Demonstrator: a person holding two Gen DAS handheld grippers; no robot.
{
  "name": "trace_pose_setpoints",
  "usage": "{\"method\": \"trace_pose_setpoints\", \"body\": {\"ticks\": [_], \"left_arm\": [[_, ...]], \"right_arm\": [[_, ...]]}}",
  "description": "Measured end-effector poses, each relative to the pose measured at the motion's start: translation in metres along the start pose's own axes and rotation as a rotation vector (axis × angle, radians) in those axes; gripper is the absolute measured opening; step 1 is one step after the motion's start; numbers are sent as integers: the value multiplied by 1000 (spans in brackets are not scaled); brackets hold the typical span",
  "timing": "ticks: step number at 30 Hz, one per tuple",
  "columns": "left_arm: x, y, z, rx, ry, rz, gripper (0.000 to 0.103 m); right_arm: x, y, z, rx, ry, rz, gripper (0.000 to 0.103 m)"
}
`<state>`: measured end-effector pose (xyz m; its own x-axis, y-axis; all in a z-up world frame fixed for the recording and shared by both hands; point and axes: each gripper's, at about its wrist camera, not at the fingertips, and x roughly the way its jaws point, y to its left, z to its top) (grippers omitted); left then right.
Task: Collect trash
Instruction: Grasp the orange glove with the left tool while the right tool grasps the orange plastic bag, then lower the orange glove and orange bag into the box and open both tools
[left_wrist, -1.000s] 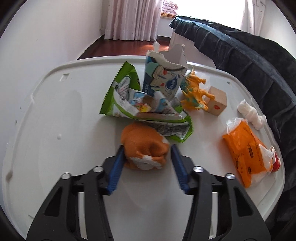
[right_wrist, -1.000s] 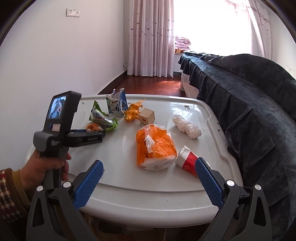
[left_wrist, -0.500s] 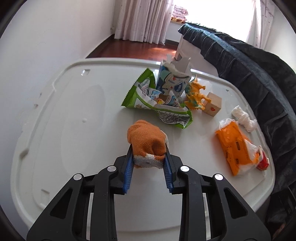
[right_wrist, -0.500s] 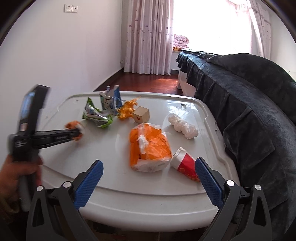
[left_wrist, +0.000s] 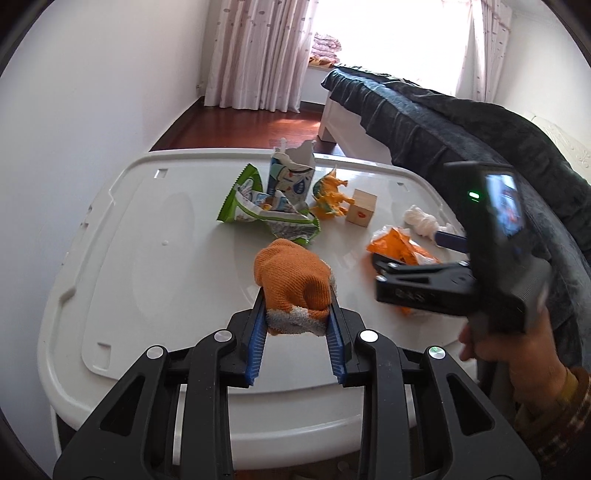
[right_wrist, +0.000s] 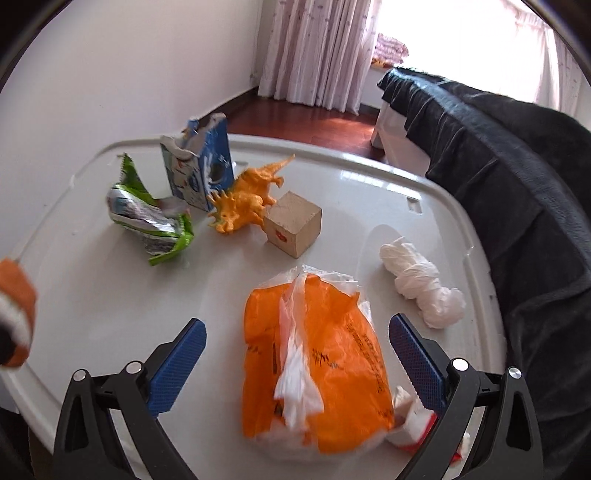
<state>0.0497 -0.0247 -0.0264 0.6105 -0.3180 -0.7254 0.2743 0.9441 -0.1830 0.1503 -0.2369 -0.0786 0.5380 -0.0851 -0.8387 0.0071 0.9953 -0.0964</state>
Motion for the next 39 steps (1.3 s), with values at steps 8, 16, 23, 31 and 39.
{"method": "trace_pose_setpoints", "body": {"ticks": [8,16,23,31,39], "left_arm": [[-3,-5,-5,2,-3,-13,28],[-9,-6,-11,8,-1,-14,28],[-26,-10,-24,18,-1,-20,28],[-69,-10,-60,17,18,-28,28],[-94,-7,-118,17,106,-52,28]], "right_arm": [[30,-7,5,29,115,56,64],[-1,1,-1,29,68,126,37],[-48,17,-15,13,-6,151,37],[-136,41,-68,-11,-71,225,37],[-174,60,-155,-13,24,297,37]]}}
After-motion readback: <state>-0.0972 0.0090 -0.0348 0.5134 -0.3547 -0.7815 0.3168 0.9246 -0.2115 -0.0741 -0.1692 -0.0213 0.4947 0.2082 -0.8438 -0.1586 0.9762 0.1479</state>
